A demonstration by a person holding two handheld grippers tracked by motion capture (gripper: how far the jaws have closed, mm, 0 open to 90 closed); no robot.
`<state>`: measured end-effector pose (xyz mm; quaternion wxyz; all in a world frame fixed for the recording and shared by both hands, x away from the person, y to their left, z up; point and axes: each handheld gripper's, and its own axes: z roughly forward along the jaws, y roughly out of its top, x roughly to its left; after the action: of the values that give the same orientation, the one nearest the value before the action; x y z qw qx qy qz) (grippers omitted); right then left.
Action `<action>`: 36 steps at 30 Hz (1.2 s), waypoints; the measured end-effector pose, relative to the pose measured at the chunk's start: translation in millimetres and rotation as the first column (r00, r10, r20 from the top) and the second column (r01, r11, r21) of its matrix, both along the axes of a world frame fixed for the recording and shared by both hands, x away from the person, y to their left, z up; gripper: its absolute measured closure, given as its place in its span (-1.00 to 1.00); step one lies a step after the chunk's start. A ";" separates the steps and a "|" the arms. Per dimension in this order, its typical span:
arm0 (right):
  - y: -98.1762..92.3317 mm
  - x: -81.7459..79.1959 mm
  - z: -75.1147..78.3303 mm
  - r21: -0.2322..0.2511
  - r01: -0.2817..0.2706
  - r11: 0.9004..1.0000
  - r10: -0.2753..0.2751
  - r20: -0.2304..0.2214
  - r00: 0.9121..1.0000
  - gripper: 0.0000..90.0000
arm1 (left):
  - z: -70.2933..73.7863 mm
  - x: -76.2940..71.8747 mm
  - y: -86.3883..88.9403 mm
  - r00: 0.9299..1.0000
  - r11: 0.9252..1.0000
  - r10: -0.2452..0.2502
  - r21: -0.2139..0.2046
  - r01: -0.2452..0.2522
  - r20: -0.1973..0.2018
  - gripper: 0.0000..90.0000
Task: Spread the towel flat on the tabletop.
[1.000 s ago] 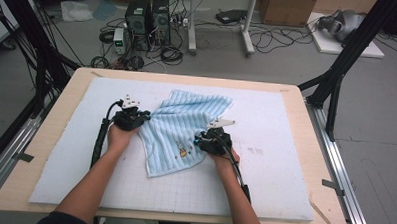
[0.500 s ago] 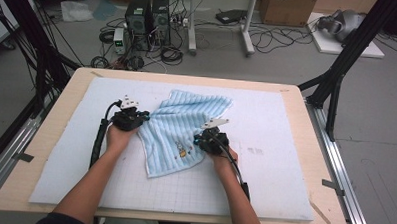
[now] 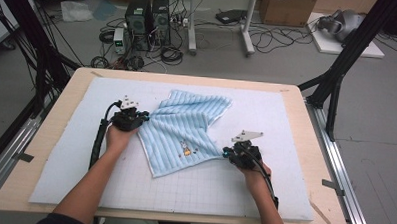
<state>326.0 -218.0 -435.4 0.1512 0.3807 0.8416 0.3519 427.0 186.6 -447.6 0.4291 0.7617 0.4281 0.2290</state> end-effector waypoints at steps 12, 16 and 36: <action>-10.5 -10.4 9.8 0.190 0.032 0.981 -0.038 0.030 0.999 0.28 | -0.4 -1.4 -4.1 1.000 1.000 -0.003 0.011 0.003 -0.001 0.74; -2.6 14.1 12.9 0.197 0.077 0.977 -0.089 0.050 0.995 0.28 | -0.6 -1.8 -5.4 1.000 1.000 -0.012 0.016 0.012 0.003 0.85; 39.4 66.8 -7.7 -0.040 0.161 0.986 -0.156 0.110 0.982 0.96 | -0.6 -4.9 -15.9 0.997 0.996 -0.076 0.037 0.075 0.012 0.88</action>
<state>392.8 -178.6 -443.0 0.2329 0.4233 0.8077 0.3378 422.2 170.7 -448.2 0.4263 0.7835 0.3918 0.2258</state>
